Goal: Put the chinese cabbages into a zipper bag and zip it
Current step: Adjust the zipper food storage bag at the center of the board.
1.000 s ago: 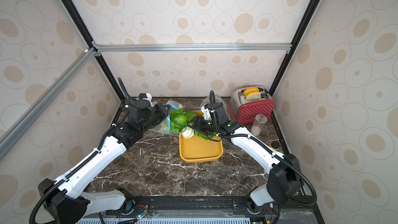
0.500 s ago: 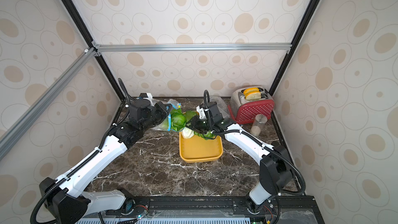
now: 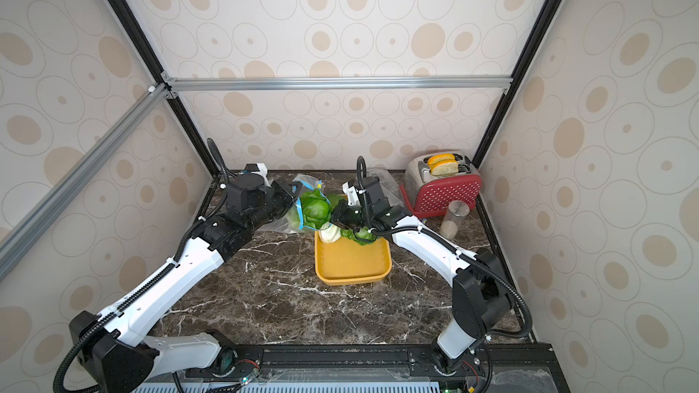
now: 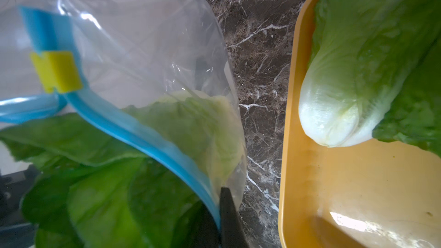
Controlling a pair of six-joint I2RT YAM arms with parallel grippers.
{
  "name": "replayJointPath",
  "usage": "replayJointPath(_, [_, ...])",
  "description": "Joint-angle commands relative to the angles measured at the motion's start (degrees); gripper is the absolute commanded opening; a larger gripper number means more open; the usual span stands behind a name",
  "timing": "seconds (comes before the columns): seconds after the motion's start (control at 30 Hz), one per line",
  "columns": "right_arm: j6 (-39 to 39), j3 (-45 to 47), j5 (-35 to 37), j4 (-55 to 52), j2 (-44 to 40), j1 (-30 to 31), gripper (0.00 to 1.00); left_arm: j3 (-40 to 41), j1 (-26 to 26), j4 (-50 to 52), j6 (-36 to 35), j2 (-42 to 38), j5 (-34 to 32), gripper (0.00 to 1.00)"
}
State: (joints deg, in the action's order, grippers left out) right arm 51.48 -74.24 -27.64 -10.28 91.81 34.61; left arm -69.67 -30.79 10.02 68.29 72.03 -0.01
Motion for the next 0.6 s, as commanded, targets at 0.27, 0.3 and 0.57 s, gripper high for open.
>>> replayJointPath(0.27, [-8.28, -21.63, 10.06, -22.88, 1.39, 2.98, 0.00, -4.42, 3.45, 18.53, -15.39, -4.15, -7.73, 0.00])
replayJointPath(0.3, [-10.58, -26.89, 9.69, -28.91, 4.45, 3.01, 0.00, -3.64, 4.45, 17.09, -14.67, -4.54, -6.56, 0.00])
replayJointPath(0.57, [-7.58, -31.50, 5.06, -23.05, 7.73, 6.80, 0.00, -13.45, 6.42, 22.97, -20.99, -4.28, -12.11, 0.00])
